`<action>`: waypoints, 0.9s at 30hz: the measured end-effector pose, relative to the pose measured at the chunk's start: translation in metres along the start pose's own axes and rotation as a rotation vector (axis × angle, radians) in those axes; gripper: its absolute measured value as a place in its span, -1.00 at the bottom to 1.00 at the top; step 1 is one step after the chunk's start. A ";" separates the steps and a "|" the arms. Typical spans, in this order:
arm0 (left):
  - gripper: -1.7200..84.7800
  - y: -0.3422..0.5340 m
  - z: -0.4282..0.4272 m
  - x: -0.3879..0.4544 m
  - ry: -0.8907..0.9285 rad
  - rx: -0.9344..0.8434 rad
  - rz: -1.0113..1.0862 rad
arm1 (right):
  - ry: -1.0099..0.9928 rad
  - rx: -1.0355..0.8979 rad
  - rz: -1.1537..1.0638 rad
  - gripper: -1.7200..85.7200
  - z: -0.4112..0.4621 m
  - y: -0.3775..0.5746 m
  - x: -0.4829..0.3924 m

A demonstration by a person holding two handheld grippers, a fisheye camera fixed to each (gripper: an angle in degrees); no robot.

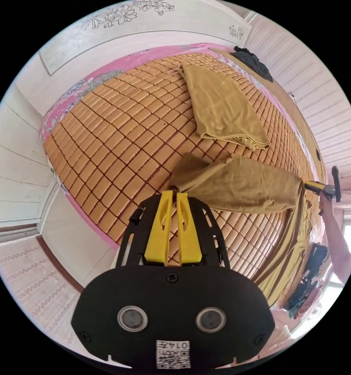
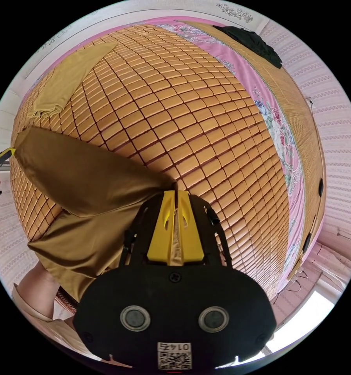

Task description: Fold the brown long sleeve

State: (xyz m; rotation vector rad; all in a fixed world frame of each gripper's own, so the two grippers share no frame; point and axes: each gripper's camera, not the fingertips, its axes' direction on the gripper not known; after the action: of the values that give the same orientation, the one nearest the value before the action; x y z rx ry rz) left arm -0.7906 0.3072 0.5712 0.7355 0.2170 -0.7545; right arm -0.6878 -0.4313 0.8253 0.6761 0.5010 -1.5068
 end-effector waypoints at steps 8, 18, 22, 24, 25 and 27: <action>-0.85 0.046 -0.041 0.069 -0.196 0.153 0.324 | -0.020 -0.001 -0.004 -0.97 -0.002 0.000 -0.002; -0.95 0.007 -0.028 -0.008 0.051 0.112 -0.001 | -0.040 -0.003 0.002 -0.96 -0.010 0.005 0.000; -0.87 -0.036 -0.003 -0.007 0.055 0.027 0.068 | -0.051 0.030 0.005 -0.93 -0.017 0.013 -0.008; -0.77 -0.057 0.017 0.005 0.124 -0.069 0.140 | -0.054 0.048 -0.003 -0.93 -0.021 0.016 -0.014; -0.76 -0.060 0.022 0.010 0.138 -0.102 0.163 | -0.057 0.057 -0.008 -0.92 -0.023 0.019 -0.017; -0.76 -0.062 0.025 0.033 0.075 -0.129 0.248 | -0.063 0.067 -0.015 -0.92 -0.025 0.022 -0.022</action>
State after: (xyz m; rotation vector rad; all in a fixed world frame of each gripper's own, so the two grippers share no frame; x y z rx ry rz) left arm -0.8114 0.2417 0.5426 0.6546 0.2353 -0.4736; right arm -0.6639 -0.3999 0.8240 0.6765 0.4100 -1.5594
